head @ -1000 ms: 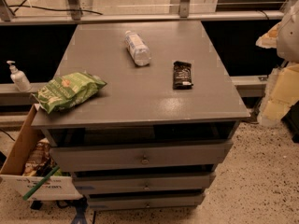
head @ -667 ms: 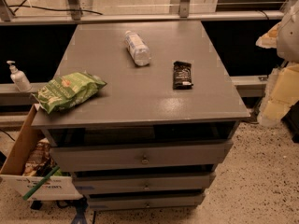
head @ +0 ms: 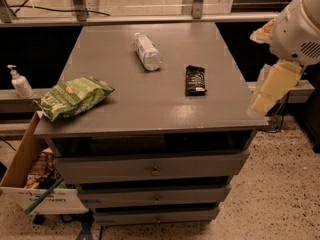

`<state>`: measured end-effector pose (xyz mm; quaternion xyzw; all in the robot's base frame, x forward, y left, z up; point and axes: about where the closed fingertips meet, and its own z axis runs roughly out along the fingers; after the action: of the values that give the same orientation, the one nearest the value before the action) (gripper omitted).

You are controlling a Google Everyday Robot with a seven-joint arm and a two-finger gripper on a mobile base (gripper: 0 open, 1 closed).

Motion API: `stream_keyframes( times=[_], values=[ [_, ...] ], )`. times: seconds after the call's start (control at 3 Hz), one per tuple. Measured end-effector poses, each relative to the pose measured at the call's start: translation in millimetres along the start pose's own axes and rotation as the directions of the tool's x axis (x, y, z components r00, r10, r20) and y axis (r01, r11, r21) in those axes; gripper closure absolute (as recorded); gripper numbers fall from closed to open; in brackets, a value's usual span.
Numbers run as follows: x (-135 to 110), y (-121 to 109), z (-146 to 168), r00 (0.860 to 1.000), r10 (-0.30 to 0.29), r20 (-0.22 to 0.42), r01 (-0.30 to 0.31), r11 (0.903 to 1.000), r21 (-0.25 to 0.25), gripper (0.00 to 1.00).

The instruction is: Pick rxbar chocolate

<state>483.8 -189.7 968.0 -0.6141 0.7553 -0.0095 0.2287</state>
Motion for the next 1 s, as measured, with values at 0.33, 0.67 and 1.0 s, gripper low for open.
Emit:
stream_keyframes(
  times=[0.33, 0.67, 1.0],
  values=[
    [-25.2, -26.6, 34.7, 0.996, -0.001, 0.093, 0.001, 1.0000, -0.009, 0.00],
    [-44.1, -47.8, 71.8, 0.989, 0.030, 0.147, -0.024, 0.9989, -0.041, 0.00],
    [-48.8, -64.6, 110.0, 0.982, 0.083, 0.170, -0.069, 0.9939, -0.086, 0.00]
  ],
)
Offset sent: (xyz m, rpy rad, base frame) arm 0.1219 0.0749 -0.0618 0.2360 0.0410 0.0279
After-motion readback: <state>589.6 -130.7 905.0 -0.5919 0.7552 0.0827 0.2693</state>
